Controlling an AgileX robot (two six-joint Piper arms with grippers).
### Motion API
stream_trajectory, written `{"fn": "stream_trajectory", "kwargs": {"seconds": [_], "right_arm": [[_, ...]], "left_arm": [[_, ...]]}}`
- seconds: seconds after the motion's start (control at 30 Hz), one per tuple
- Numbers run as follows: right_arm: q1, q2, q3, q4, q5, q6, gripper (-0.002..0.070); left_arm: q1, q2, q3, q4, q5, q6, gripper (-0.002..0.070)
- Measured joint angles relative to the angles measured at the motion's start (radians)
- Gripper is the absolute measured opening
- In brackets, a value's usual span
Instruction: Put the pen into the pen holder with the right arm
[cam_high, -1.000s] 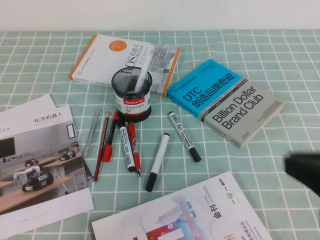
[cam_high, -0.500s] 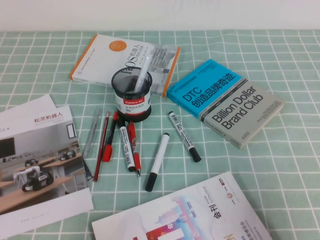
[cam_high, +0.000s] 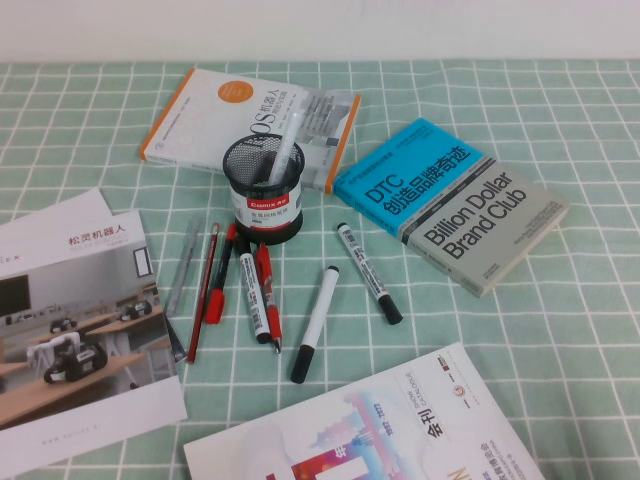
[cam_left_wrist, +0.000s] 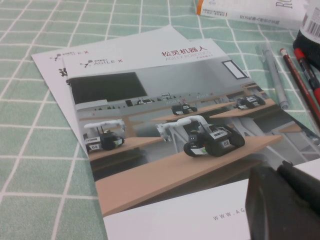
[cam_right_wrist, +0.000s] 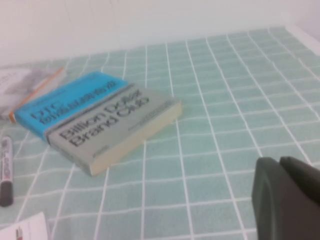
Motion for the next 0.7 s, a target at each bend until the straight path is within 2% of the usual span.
{"fn": "stream_trajectory", "kwargs": {"seconds": [0.5,0.7], "right_arm": [[0.003,-0.036,0.0,0.024,0.058,-0.063,-0.0019],[0.003,-0.036,0.0,0.266,0.134,-0.357,-0.0019]], "left_arm": [[0.0,0.0,0.0,0.0,0.0,0.0,-0.0006],[0.0,0.0,0.0,0.0,0.0,0.0,-0.0006]]}}
